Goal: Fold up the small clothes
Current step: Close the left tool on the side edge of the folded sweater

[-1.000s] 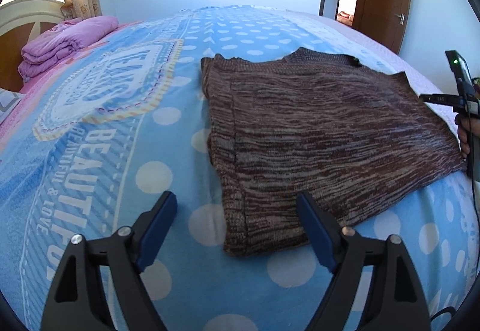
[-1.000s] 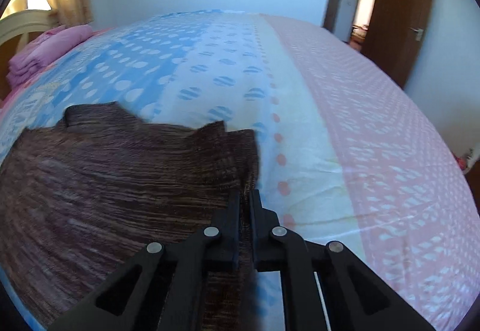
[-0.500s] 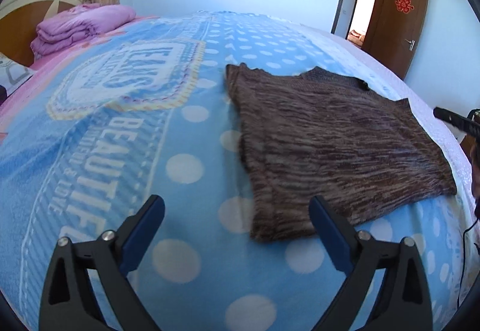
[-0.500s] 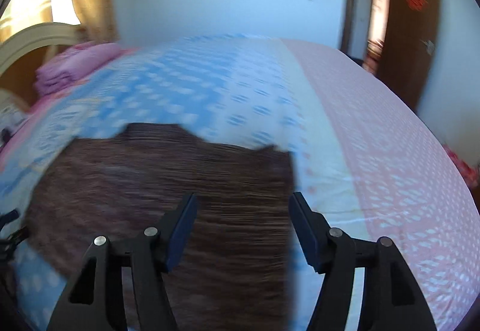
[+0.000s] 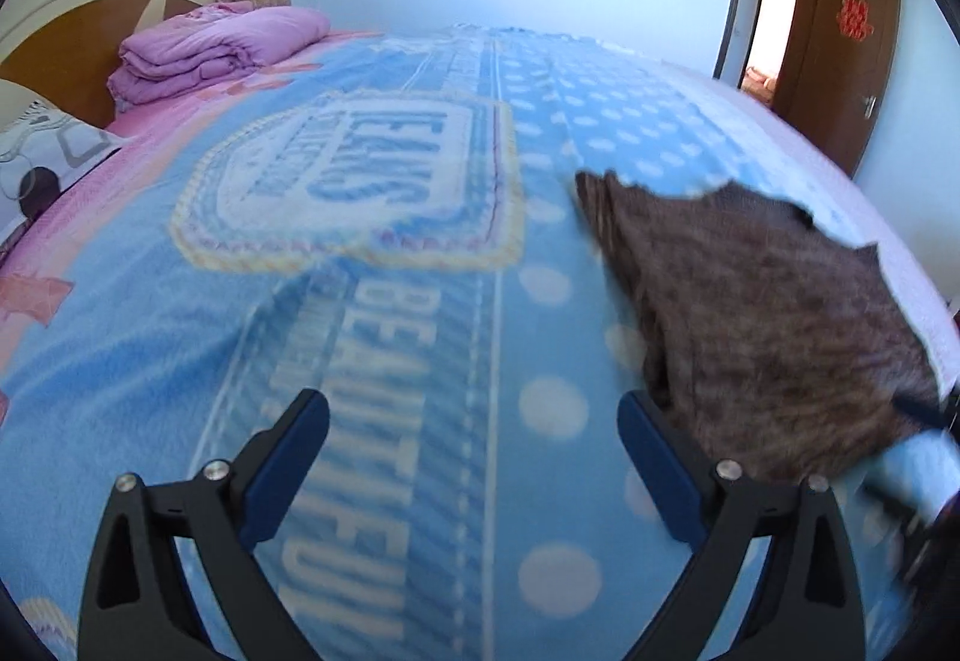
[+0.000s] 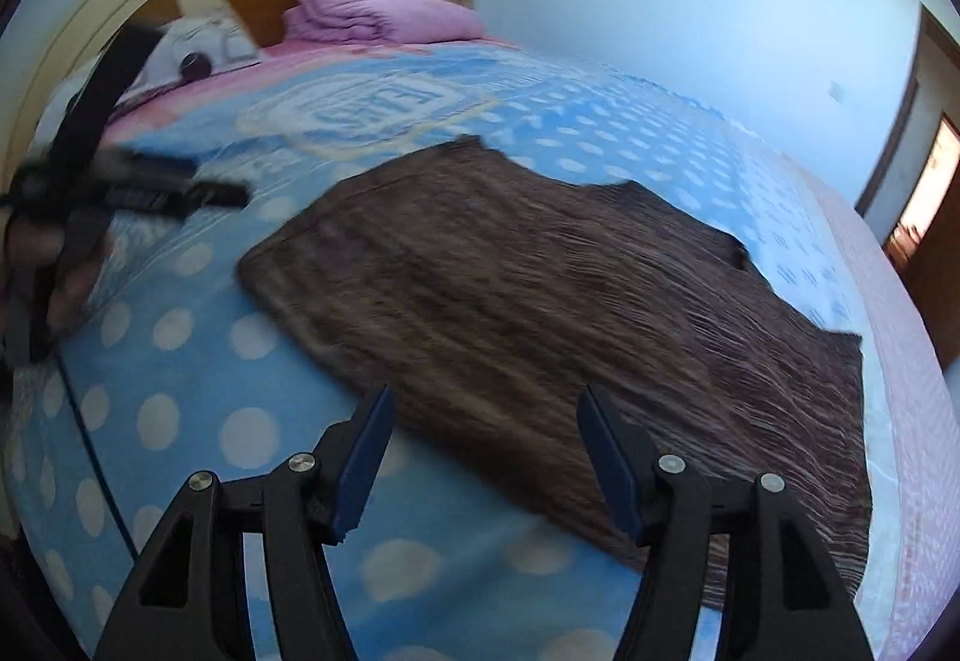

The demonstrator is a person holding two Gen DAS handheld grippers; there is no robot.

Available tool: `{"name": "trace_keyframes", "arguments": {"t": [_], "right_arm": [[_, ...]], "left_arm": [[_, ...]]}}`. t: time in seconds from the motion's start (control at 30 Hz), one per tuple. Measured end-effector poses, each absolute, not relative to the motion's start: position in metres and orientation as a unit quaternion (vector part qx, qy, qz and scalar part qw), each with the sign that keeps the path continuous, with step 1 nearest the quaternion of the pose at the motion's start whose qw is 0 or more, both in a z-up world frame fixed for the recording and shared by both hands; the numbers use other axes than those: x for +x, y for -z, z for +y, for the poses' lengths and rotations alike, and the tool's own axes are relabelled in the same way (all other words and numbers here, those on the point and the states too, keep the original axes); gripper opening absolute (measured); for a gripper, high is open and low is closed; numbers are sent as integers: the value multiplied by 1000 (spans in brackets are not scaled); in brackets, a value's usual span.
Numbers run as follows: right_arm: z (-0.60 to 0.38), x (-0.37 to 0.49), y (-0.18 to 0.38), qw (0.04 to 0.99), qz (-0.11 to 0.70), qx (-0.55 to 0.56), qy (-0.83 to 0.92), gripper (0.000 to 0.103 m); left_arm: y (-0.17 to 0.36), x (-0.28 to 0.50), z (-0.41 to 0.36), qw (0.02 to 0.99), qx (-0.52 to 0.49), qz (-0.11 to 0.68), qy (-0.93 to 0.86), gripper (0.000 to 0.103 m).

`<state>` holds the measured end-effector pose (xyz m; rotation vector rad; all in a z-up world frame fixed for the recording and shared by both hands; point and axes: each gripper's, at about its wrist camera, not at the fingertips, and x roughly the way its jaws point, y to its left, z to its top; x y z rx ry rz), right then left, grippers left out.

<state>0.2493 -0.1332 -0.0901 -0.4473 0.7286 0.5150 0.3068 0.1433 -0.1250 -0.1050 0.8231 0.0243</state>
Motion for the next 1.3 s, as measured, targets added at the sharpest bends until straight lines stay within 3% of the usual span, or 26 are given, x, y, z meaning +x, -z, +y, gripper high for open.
{"name": "trace_keyframes", "arguments": {"t": [0.4,0.83,1.3], "right_arm": [[-56,230,117,865,292,-323,-248,64],[-38,250,120,869,307,-306,-239,64],[-26,265,125,865,328,-288,-246,53]], "left_arm": [[129,368,122,907,-74,410,58,99],[135,417,97,905,-42,419,64,99],[151,456,82,886,-48,450,97,97]]}}
